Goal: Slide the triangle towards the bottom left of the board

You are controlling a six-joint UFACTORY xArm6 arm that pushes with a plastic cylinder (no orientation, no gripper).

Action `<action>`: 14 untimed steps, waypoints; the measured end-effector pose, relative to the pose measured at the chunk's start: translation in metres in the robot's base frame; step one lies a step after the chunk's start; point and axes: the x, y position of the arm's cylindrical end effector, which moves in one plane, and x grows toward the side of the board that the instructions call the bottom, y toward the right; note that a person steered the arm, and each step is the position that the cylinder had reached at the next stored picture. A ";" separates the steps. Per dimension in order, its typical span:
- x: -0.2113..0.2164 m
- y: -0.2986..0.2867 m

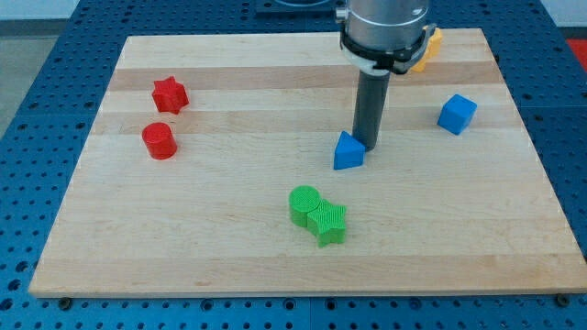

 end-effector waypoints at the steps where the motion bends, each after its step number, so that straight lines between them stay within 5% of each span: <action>1: 0.019 0.000; 14: 0.028 -0.224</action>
